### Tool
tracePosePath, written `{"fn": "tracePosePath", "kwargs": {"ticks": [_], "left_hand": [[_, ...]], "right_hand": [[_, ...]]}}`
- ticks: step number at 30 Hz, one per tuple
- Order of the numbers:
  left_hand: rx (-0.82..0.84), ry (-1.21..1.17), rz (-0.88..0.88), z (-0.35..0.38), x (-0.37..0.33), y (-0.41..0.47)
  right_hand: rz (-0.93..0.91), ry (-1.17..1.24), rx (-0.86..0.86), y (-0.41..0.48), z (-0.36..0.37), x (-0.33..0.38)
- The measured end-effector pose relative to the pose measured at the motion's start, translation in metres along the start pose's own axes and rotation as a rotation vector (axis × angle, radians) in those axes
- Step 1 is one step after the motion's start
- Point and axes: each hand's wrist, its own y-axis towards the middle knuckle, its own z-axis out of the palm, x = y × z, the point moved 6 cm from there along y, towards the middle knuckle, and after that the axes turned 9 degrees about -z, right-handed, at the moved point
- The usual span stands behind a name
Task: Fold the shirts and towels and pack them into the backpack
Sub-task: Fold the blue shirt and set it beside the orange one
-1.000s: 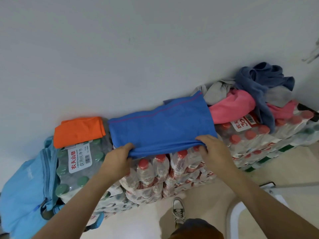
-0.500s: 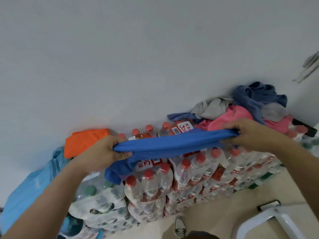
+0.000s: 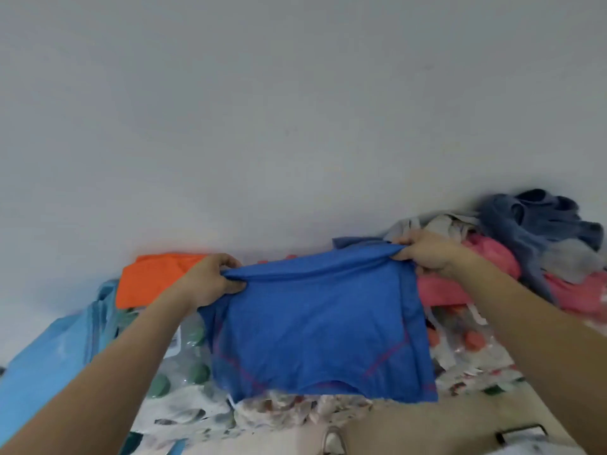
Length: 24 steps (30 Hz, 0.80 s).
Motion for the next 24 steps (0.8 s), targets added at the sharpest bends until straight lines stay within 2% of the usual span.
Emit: {"fn": "tracePosePath", "kwargs": {"ticks": [3, 9, 14, 16, 19, 21, 24], "left_hand": [[-0.143, 0.049, -0.028, 0.013, 0.008, 0.022], [-0.367, 0.109, -0.073, 0.0, 0.011, 0.031], [-0.411, 0.097, -0.192, -0.005, 0.01, 0.035], [-0.363, -0.039, -0.177, -0.003, 0.006, 0.038], [-0.109, -0.37, -0.171, 0.006, -0.003, 0.034], [0.042, -0.467, -0.157, 0.012, -0.011, 0.028], [0.084, -0.556, -0.157, 0.028, -0.029, 0.02]], "right_hand": [[0.148, 0.207, -0.133, 0.032, 0.023, -0.021], [0.197, 0.445, -0.268, 0.048, 0.024, -0.021], [0.172, 0.442, -0.308, 0.055, 0.023, -0.015], [0.136, 0.41, -0.321, 0.057, 0.022, -0.01], [0.063, 0.33, -0.309, 0.055, 0.022, -0.002], [0.034, 0.294, -0.275, 0.05, 0.026, 0.006], [0.024, 0.364, -0.204, 0.039, 0.045, 0.023]]}}
